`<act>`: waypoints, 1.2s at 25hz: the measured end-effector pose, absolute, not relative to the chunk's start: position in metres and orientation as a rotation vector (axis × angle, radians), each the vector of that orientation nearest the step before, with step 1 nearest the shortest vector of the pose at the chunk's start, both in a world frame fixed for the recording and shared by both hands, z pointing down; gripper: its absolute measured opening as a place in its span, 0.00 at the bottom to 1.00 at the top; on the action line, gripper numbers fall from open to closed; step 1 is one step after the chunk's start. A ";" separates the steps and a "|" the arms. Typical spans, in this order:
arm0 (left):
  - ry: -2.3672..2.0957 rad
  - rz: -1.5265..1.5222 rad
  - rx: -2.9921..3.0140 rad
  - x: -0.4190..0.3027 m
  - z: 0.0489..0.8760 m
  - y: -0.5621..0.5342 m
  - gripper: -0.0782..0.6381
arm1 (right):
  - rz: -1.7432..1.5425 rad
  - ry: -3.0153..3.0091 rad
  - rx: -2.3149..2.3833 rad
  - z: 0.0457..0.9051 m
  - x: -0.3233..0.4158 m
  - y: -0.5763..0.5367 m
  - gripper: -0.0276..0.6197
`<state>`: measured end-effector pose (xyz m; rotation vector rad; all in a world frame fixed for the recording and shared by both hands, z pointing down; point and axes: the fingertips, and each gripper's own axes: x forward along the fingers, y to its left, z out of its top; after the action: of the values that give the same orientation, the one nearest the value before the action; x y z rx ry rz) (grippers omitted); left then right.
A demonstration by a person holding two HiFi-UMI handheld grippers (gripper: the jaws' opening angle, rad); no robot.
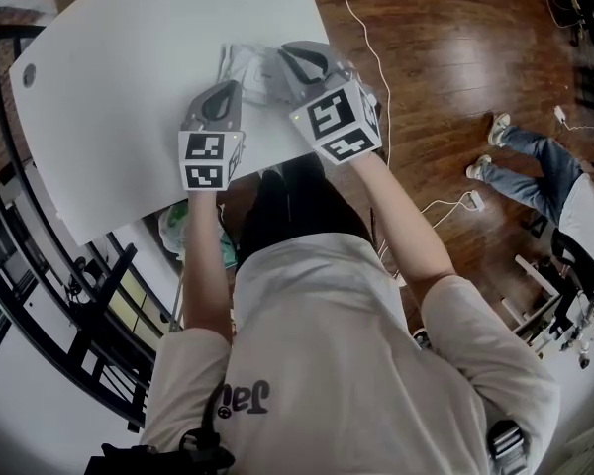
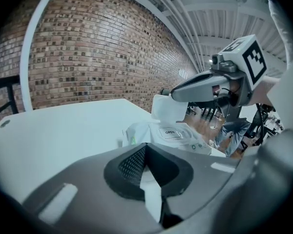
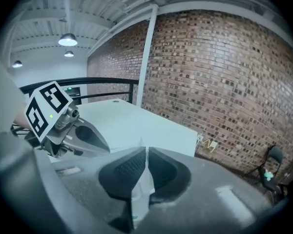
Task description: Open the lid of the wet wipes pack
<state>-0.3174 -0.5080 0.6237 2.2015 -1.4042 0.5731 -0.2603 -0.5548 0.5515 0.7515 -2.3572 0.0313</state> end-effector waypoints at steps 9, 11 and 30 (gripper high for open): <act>-1.433 0.545 2.173 -0.316 0.624 -0.509 0.13 | 0.236 -2.405 0.685 0.575 -0.251 -0.592 0.07; -1.429 0.532 2.169 -0.314 0.624 -0.509 0.13 | 0.262 -2.410 0.599 0.585 -0.250 -0.598 0.08; -1.443 0.486 2.153 -0.318 0.620 -0.511 0.13 | 0.538 -2.293 0.136 0.653 -0.262 -0.593 0.03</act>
<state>-0.3182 -0.5112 0.6203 2.1532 -1.4427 0.4856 -0.2615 -0.5927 0.6532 0.1362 -2.2929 0.5377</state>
